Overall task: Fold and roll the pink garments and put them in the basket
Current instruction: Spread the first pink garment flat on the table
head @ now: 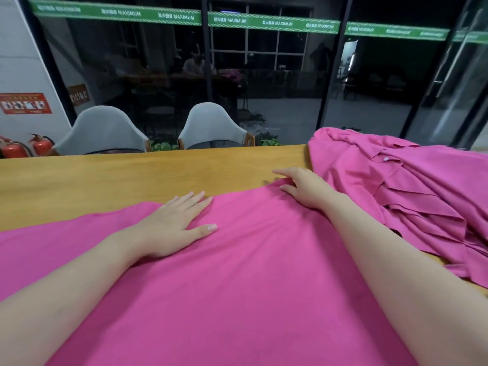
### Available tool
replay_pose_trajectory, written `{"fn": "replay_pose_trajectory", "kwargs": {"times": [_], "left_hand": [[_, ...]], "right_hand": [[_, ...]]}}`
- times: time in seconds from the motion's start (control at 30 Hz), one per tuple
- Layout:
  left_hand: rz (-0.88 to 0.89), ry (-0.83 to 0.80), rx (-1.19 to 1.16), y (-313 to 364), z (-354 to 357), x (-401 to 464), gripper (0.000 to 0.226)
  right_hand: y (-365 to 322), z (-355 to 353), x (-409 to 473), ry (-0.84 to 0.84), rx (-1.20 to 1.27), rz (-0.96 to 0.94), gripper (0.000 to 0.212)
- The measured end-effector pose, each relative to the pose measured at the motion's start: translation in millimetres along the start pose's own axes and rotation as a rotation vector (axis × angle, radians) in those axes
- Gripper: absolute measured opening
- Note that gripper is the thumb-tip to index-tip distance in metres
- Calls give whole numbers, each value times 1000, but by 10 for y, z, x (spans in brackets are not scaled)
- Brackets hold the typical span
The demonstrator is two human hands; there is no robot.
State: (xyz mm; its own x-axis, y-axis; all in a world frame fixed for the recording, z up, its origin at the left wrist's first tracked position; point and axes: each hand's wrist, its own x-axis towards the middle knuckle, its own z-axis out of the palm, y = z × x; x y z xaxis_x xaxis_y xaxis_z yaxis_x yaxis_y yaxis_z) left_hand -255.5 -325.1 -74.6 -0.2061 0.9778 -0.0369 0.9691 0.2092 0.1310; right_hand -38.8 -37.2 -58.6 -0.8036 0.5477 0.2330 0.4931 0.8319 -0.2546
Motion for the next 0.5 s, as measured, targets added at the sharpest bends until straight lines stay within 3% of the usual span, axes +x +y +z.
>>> {"fn": "replay_pose_trajectory", "kwargs": {"times": [0.2, 0.33, 0.5], "left_hand": [[-67, 15, 15, -121, 5, -211, 101], [-70, 32, -12, -141, 17, -414, 100], [-8, 274, 123, 46, -48, -707, 88]], "right_hand": [[-76, 85, -162, 158, -32, 162, 49], [-205, 74, -451, 362, 21, 163, 37], [-533, -124, -842, 584, -26, 46, 17]]}}
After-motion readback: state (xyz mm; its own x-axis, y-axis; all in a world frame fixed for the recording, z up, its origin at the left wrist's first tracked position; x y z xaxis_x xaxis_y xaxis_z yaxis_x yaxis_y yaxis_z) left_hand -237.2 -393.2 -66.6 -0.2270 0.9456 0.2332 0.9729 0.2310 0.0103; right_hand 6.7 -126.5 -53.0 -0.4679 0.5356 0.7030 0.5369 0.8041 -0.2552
